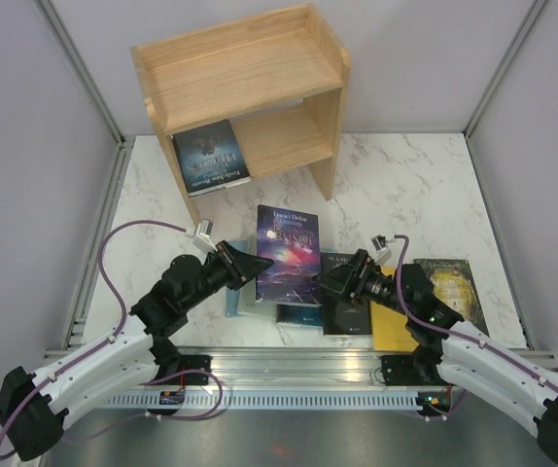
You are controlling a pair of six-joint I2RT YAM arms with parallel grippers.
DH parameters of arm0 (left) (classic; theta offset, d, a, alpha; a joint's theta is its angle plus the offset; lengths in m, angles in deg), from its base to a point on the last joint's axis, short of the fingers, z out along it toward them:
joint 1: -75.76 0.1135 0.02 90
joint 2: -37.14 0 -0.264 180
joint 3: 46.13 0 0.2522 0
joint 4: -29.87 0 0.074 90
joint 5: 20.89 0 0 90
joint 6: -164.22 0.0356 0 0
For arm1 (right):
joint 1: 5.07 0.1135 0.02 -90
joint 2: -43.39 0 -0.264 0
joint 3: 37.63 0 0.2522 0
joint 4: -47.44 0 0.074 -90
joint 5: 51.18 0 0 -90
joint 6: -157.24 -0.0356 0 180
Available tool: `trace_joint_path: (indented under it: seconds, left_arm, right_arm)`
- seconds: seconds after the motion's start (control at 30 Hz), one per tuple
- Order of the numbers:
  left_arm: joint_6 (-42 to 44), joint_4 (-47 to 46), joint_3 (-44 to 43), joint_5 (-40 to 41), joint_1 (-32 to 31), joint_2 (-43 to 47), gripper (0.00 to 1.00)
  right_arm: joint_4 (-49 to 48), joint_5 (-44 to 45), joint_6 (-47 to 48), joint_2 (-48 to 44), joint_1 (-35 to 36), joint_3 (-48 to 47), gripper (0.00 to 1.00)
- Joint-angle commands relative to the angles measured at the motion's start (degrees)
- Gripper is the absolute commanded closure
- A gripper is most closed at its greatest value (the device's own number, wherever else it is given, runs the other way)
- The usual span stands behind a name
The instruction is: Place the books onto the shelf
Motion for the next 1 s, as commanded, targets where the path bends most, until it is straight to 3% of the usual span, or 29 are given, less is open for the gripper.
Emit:
trace_joint_path:
  seconds: [0.0,0.17,0.3,0.47,0.77,0.9,0.97]
  left_arm:
    - [-4.7,-15.1,-1.1,1.4,0.3,1.7,0.98]
    - [-7.3,-20.2,1.3,2.0,0.3,1.5,0.98]
    - [-9.6,-23.1,3.4,2.8,0.4,1.2,0.98]
    - [-10.5,-22.9,4.1,4.5,0.4,1.5,0.98]
    - [-9.9,-20.1,4.2,5.5,0.5,1.2,0.98]
    - [-10.3,-18.9,4.8,5.8,0.4,2.1,0.98]
    - [-10.2,-17.5,4.5,5.8,0.5,2.5,0.98]
  right_arm:
    - [0.5,2.6,2.1,0.2,1.5,-2.4,0.02]
    - [-7.4,2.6,-1.4,1.8,3.5,0.3,0.02]
    - [-26.5,3.4,-8.7,2.8,4.4,4.9,0.06]
    - [-34.3,4.6,-11.4,4.7,5.4,4.9,0.34]
    - [-44.4,5.7,-15.0,8.0,6.7,4.4,0.63]
    - [-45.2,5.6,-14.6,8.9,6.9,2.5,0.65]
    - [-44.8,5.5,-14.2,9.2,6.9,0.9,0.80]
